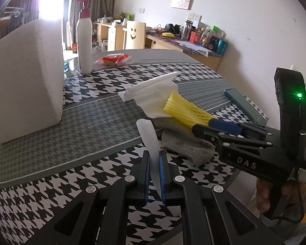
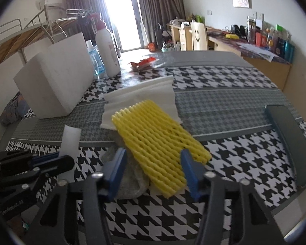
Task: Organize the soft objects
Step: 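Grasp the yellow foam sleeve with the right tool while the left tool holds the white foam strip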
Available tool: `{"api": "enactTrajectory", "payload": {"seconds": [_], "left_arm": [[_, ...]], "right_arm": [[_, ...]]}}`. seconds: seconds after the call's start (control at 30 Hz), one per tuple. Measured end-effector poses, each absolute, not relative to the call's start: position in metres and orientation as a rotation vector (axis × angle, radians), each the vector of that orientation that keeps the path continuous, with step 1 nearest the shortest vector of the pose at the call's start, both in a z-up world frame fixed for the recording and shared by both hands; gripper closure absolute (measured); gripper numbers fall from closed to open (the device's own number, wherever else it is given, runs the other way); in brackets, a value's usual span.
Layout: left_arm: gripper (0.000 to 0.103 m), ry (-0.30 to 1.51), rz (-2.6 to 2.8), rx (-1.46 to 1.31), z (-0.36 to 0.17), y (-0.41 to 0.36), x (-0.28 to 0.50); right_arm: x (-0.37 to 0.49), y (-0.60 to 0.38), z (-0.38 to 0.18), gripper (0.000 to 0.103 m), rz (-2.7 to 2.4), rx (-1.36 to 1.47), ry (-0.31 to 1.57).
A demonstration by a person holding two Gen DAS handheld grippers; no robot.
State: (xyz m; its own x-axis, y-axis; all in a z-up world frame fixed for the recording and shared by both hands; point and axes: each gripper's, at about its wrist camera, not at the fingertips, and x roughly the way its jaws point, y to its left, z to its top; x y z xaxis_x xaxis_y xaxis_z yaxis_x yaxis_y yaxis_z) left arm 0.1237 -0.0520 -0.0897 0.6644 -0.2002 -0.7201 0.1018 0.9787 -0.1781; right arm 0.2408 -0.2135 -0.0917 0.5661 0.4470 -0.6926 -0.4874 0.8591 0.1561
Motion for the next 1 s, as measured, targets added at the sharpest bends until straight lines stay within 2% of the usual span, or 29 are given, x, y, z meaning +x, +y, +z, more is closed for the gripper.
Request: {"api": "enactTrajectory", "payload": {"seconds": [0.13, 0.2, 0.37, 1.0], "left_arm": [[0.094, 0.822, -0.172, -0.121, -0.09, -0.052, 0.123], [0.094, 0.818, -0.176, -0.121, -0.089, -0.051, 0.123], [0.094, 0.804, -0.178, -0.119, -0.086, -0.048, 0.123], [0.094, 0.733, -0.119, -0.111, -0.065, -0.025, 0.115]], "right_arm": [[0.244, -0.216, -0.093, 0.067, 0.566, -0.032, 0.818], [0.243, -0.217, -0.092, 0.078, 0.592, -0.014, 0.826], [0.245, -0.22, -0.089, 0.09, 0.575, -0.008, 0.832], [0.233, -0.228, -0.049, 0.092, 0.544, 0.021, 0.72]]}}
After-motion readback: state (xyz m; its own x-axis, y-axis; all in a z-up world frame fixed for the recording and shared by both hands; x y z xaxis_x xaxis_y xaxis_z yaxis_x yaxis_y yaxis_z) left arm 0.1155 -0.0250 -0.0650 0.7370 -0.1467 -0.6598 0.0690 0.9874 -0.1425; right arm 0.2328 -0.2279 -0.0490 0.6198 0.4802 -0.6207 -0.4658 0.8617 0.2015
